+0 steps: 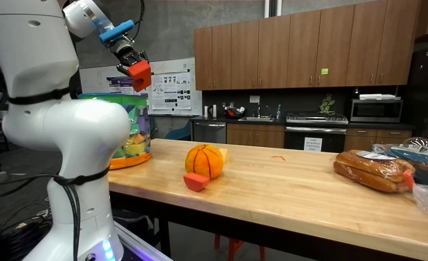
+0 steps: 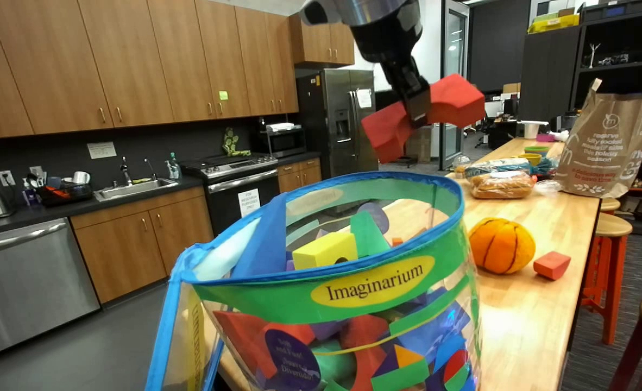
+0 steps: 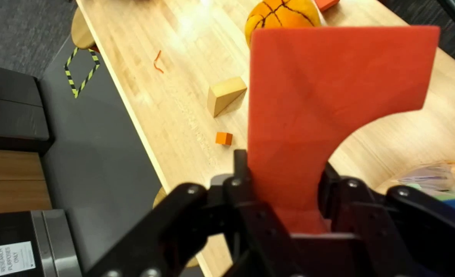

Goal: Lift the orange toy on the right and put it in the bag

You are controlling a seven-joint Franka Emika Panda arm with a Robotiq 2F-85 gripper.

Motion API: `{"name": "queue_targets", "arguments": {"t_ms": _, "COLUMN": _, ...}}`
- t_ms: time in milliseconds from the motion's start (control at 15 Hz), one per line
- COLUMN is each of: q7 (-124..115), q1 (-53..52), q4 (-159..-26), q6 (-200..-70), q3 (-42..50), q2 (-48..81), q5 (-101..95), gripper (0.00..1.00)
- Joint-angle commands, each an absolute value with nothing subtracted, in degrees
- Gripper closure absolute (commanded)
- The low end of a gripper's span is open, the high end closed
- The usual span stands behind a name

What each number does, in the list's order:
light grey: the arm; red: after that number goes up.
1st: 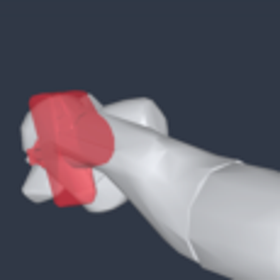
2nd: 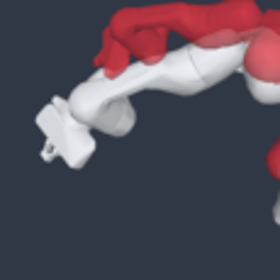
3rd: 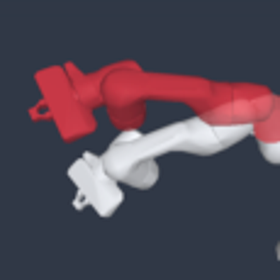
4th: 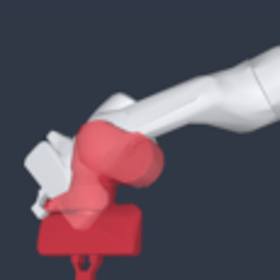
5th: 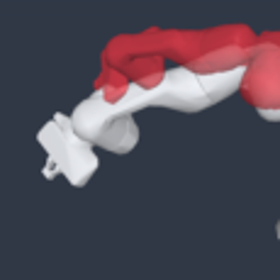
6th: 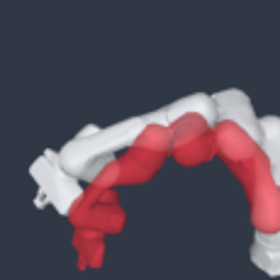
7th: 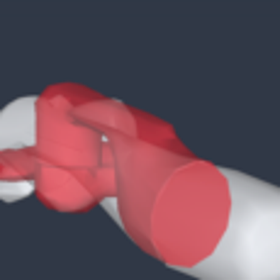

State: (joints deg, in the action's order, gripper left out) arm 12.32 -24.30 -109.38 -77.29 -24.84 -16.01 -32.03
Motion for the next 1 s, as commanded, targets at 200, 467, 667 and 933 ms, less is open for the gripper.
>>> {"name": "queue_targets", "arguments": {"t_ms": 200, "q7": 9.7, "q1": -26.9, "q4": -110.6, "q6": -77.2, "q3": -29.4, "q2": -19.1, "q5": -36.0, "gripper": 0.84}}
{"name": "queue_targets", "arguments": {"t_ms": 467, "q7": 10.3, "q1": -28.8, "q4": -110.8, "q6": -76.8, "q3": -32.7, "q2": -17.5, "q5": -39.5, "gripper": 0.84}}
{"name": "queue_targets", "arguments": {"t_ms": 667, "q7": 11.0, "q1": -29.7, "q4": -111.5, "q6": -76.8, "q3": -35.4, "q2": -15.9, "q5": -41.8, "gripper": 0.84}}
{"name": "queue_targets", "arguments": {"t_ms": 933, "q7": 11.8, "q1": -30.3, "q4": -113.0, "q6": -76.8, "q3": -38.1, "q2": -14.5, "q5": -43.9, "gripper": 0.84}}
